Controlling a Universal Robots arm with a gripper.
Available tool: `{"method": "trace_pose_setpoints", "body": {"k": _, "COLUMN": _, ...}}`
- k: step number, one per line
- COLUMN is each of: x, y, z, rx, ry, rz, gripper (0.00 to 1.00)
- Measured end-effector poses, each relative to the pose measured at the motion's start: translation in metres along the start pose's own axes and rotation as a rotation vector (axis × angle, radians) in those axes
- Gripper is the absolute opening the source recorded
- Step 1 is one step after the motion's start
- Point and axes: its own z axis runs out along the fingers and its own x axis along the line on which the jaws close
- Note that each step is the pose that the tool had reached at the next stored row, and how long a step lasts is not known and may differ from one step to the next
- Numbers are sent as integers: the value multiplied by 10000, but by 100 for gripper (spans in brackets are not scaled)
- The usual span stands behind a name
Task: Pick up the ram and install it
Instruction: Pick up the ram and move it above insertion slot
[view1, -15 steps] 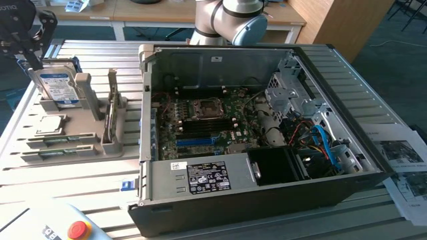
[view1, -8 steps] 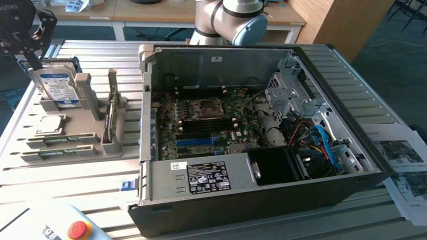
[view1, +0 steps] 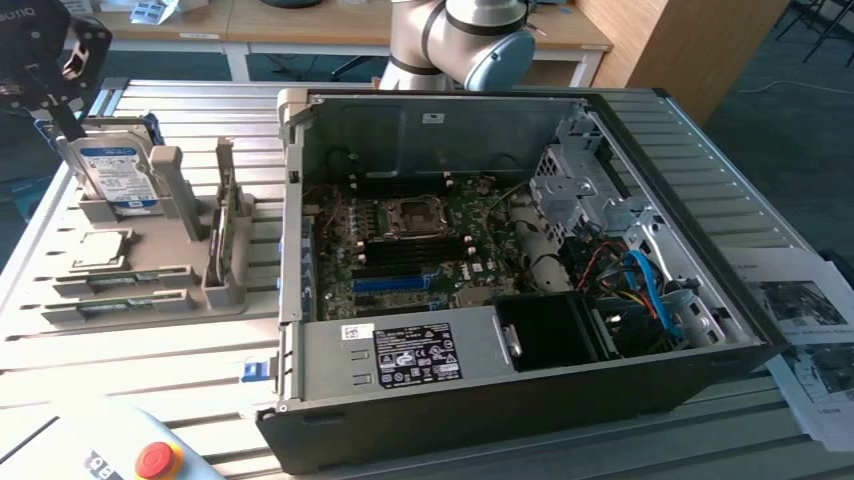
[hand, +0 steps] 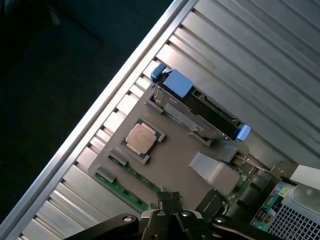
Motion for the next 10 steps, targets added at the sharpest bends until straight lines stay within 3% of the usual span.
{"method": "trace_pose_setpoints", "body": {"k": 10, "x": 0, "y": 0, "z": 0, "rx": -36, "ry": 74, "rz": -1647, "gripper": 10}}
